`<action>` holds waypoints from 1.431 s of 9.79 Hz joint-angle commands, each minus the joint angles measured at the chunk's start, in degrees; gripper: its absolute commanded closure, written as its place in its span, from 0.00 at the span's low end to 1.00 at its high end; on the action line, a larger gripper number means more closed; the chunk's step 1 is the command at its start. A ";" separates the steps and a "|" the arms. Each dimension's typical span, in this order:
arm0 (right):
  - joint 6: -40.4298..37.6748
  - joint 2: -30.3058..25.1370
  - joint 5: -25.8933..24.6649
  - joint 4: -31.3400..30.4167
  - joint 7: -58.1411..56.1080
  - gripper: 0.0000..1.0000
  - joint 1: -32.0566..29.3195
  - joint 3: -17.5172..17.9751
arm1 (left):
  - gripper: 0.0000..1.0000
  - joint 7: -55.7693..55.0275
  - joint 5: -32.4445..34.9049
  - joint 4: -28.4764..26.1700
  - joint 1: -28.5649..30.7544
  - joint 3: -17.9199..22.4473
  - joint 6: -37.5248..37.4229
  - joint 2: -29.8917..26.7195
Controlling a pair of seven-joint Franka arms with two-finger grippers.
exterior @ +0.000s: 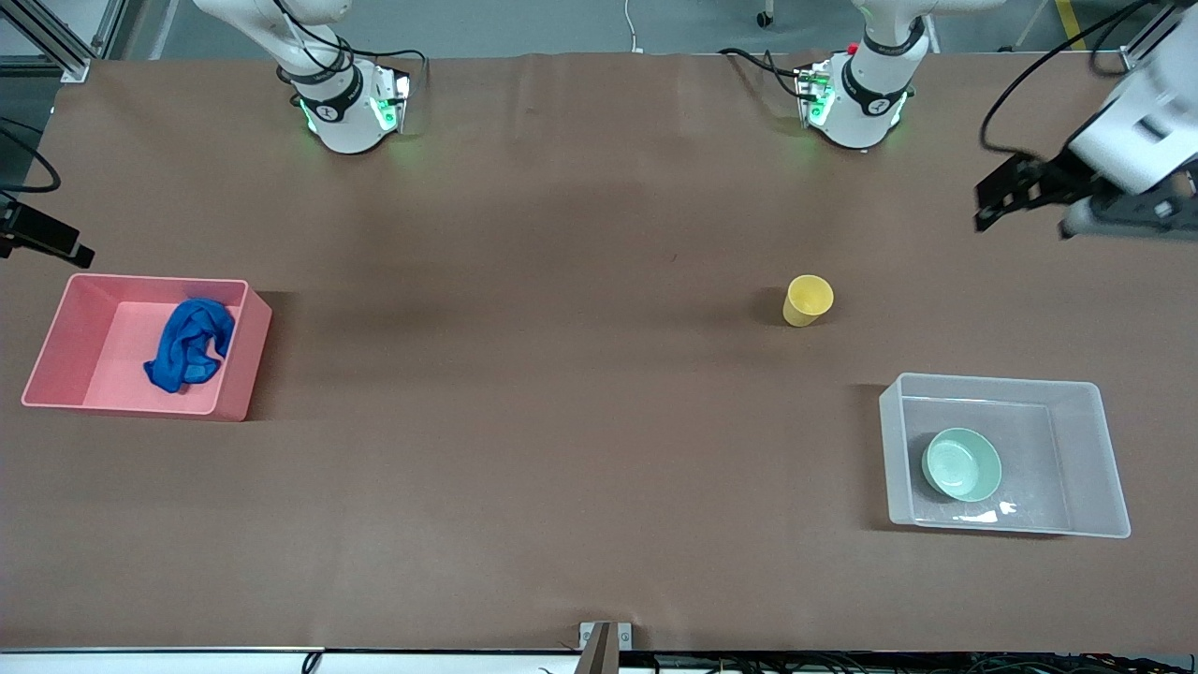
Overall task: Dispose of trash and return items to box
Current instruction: 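Reach the left gripper down to the yellow cup and grasp it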
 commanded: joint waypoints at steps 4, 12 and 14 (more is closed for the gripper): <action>0.17 -0.93 -0.51 -0.91 -0.58 0.00 -0.57 0.19 | 0.00 -2.26 0.02 -32.71 0.06 -5.08 30.89 -1.92; -0.18 -0.93 -0.51 -1.09 -0.58 0.00 -0.66 0.19 | 0.11 -2.61 0.02 -39.63 -0.73 -6.92 48.35 15.82; -0.10 -0.93 -0.42 -1.18 -1.28 0.00 -0.57 -0.25 | 0.70 -7.42 0.02 -39.37 -0.91 -7.27 50.64 19.25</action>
